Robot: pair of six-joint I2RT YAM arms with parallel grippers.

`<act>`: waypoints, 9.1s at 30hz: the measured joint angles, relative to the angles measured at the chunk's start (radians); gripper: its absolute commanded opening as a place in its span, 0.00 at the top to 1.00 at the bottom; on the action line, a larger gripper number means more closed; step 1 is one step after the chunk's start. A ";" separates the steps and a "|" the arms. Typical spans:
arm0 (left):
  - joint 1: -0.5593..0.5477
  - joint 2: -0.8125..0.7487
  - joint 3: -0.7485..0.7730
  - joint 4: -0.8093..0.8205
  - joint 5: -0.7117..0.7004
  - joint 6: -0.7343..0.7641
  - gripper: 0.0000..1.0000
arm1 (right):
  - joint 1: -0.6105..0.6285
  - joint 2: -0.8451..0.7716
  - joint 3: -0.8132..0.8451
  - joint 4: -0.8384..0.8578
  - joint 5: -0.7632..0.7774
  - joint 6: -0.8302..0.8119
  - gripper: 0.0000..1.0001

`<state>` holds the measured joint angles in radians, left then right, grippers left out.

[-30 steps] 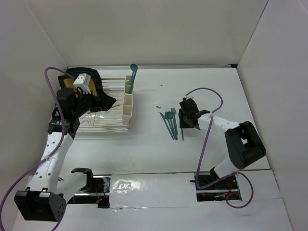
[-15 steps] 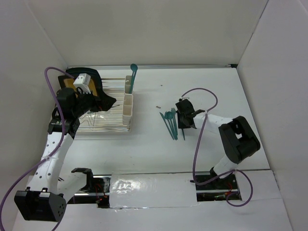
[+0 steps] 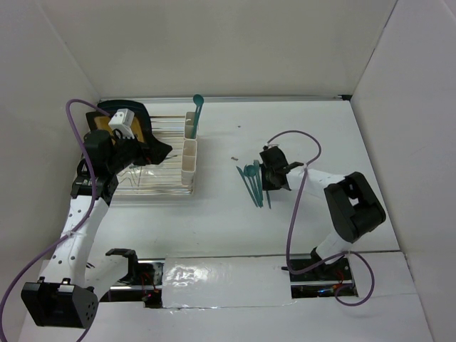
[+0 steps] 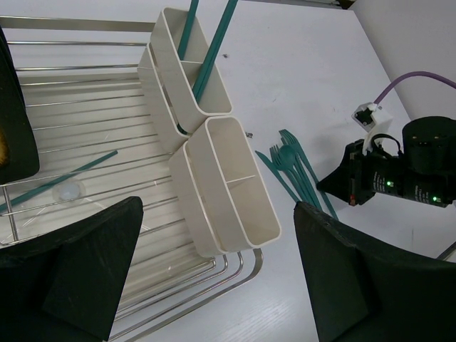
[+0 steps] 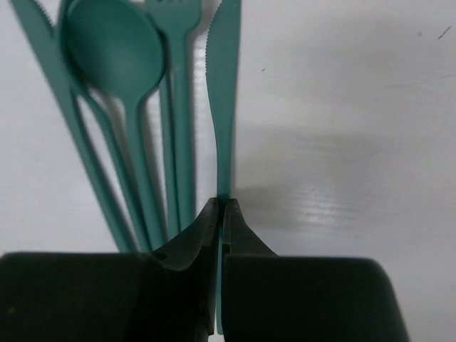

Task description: Sort the eating utensils into containers

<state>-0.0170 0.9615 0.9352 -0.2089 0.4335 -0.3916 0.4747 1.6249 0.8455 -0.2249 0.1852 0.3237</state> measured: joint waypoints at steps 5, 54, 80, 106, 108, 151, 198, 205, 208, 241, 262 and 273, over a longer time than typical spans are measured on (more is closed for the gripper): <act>0.000 0.000 0.000 0.000 0.017 0.000 0.00 | 0.001 -0.127 -0.020 -0.013 -0.086 0.003 1.00; -0.563 0.577 0.423 0.105 -0.126 -0.241 0.23 | 0.043 -0.531 0.009 0.254 -0.605 0.137 1.00; -0.570 0.602 0.535 0.028 -0.210 -0.105 1.00 | 0.053 -0.519 0.202 -0.013 -0.463 0.111 0.20; -0.302 0.338 0.233 0.425 -0.123 0.258 1.00 | 0.048 -0.520 -0.053 -0.039 -0.140 0.110 0.00; -0.302 0.363 0.232 0.449 -0.113 0.262 1.00 | 0.048 -0.491 -0.058 -0.038 -0.118 0.110 0.00; -0.234 -0.106 -0.066 0.363 -0.117 0.231 0.00 | -0.027 -0.056 0.007 0.072 -0.007 0.049 0.48; -0.301 0.038 0.043 0.184 -0.076 0.134 0.01 | -0.088 -0.169 0.032 0.172 -0.297 -0.025 1.00; -0.308 0.145 0.114 0.141 0.031 -0.040 0.03 | -0.089 -0.400 0.032 0.246 -0.505 0.012 1.00; -0.332 0.227 0.167 0.113 0.029 -0.107 0.03 | -0.080 -0.425 0.032 0.264 -0.560 0.028 1.00; -0.648 0.593 0.551 -0.039 -0.358 -0.490 0.93 | 0.019 -0.446 0.140 0.233 -0.658 0.037 0.99; -0.369 0.488 0.653 0.012 -0.127 -0.044 1.00 | 0.025 -0.829 0.266 -0.133 -0.291 0.027 0.00; -0.242 0.276 0.480 0.142 0.126 0.080 1.00 | 0.025 -0.704 0.016 -0.171 -0.166 0.085 0.00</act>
<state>-0.2588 1.2377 1.4151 -0.0669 0.5594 -0.3115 0.4995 0.9211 0.8616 -0.3958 0.0196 0.4091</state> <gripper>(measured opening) 0.124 0.999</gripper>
